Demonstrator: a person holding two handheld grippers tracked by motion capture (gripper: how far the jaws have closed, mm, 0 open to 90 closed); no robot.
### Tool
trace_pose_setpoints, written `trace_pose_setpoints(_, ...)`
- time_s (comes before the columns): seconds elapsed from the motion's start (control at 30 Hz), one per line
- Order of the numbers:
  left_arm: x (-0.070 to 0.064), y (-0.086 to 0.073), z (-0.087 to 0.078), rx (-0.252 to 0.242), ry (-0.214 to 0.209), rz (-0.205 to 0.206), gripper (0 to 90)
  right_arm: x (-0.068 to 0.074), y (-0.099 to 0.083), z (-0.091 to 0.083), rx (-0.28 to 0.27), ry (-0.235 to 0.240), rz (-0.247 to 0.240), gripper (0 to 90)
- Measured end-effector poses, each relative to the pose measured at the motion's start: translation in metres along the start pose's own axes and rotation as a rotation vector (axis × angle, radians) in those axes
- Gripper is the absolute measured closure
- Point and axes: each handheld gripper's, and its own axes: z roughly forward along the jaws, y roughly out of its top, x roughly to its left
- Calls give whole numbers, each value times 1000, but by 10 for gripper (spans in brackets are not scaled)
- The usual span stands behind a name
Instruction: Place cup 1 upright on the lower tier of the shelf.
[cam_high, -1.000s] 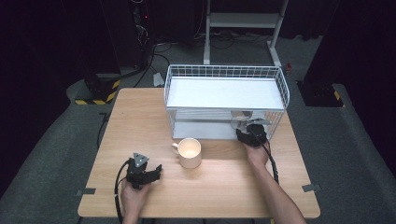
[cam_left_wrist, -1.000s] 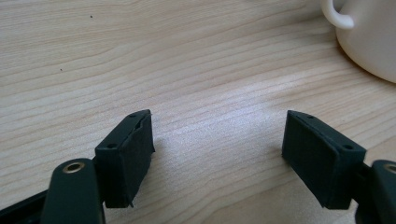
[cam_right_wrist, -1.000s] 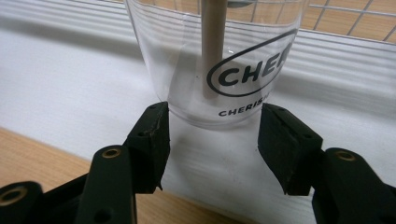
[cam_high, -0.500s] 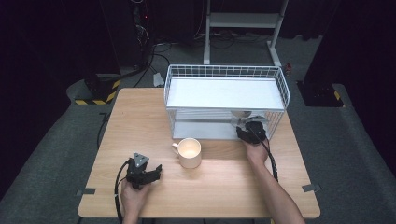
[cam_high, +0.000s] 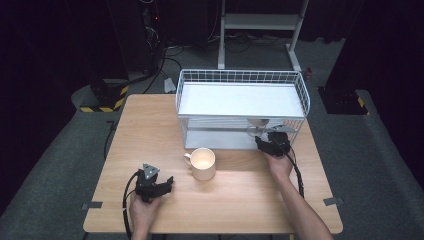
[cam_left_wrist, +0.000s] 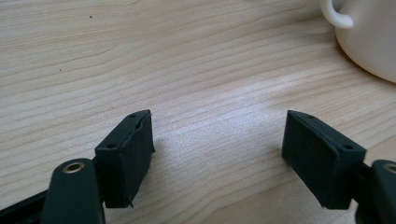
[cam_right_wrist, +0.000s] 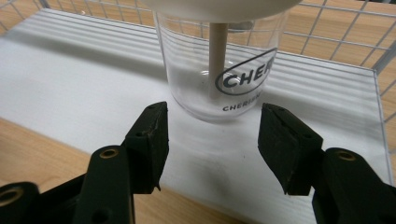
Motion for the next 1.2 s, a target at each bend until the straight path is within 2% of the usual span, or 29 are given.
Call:
trace_pose_setpoints(0.33,0,0,0,1,0,-1,251,-7,-5,-20,-38,43,18,401)
trace_pose_setpoints(0.53,0,0,0,0,0,0,251,-8,-8,-29,-47,37,-2,384)
trace_pose_setpoints(0.67,0,0,0,0,0,1,251,-10,-12,-36,-63,38,5,376)
trace_pose_setpoints(0.77,0,0,0,0,0,0,251,-8,-16,-42,-62,35,34,371)
trace_pose_setpoints(0.97,0,0,0,0,0,0,251,-1,-19,-58,-81,46,4,365)
trace_pose_setpoints(1.2,0,0,0,0,0,0,251,-3,-31,-74,-102,77,-11,362)
